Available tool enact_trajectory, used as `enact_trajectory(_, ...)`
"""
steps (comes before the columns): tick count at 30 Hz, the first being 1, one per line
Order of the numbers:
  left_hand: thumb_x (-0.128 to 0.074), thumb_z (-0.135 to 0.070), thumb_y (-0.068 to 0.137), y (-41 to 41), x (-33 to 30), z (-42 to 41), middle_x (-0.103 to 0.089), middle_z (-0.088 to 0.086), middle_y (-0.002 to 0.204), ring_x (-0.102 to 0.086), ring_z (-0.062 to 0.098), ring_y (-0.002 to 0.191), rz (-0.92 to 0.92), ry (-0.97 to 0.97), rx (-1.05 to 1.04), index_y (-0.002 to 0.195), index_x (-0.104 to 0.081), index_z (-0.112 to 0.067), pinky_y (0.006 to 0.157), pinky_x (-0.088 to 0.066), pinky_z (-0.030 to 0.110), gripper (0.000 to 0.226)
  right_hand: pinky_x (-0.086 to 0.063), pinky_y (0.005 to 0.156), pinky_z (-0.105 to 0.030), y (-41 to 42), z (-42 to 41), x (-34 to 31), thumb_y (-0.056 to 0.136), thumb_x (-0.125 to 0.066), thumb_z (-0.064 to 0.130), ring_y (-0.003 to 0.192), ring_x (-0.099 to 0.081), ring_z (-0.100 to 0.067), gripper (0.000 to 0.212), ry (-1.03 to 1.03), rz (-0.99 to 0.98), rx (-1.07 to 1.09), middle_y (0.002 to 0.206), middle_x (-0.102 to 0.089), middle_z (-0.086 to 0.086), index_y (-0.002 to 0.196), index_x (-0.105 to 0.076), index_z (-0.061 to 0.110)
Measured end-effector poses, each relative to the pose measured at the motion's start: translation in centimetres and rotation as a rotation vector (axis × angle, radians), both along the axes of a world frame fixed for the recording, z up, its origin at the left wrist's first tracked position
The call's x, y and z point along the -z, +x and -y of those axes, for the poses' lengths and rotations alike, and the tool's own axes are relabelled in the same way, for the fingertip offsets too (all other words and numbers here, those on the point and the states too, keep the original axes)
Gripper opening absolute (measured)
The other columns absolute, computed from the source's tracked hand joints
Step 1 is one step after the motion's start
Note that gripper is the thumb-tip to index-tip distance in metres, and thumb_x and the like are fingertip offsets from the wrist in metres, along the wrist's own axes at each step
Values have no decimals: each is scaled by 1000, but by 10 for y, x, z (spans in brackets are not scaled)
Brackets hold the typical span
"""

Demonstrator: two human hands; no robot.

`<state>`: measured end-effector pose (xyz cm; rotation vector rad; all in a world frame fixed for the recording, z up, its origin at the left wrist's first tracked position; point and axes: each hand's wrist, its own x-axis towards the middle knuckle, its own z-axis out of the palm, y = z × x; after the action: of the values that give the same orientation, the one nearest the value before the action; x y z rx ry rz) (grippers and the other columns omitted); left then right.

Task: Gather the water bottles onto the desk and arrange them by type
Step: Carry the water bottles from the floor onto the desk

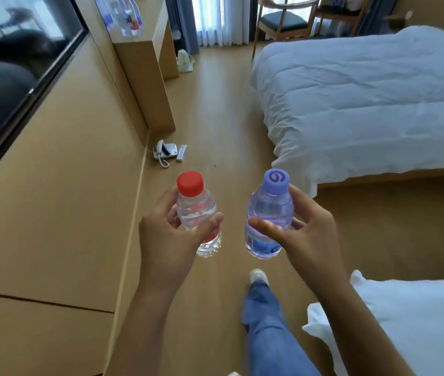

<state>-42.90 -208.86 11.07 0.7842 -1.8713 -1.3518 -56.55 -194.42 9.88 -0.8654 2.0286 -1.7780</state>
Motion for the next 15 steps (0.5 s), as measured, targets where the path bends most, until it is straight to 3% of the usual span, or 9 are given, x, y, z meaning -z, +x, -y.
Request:
enact_trajectory(3,-88,-9,68,-63,11,51,-76,-13,93,-73,6,86,5,26,-27,108,-69,-23,75,-55,16,47,-57,88,-27,-66,51,10,69,-84,29,98,-71,-8,61,2,34,-23,107,-74,6,125,-64,16)
enact_trajectory(15,-88,-7,67,-310,-4,244,-75,-15,97,-73,6,90,-8,36,-105,116,-68,-18,79,-57,19,54,-54,83,-18,-328,257,1,63,-87,33,96,-70,-4,64,-12,37,-41,105,-74,9,122,-66,17)
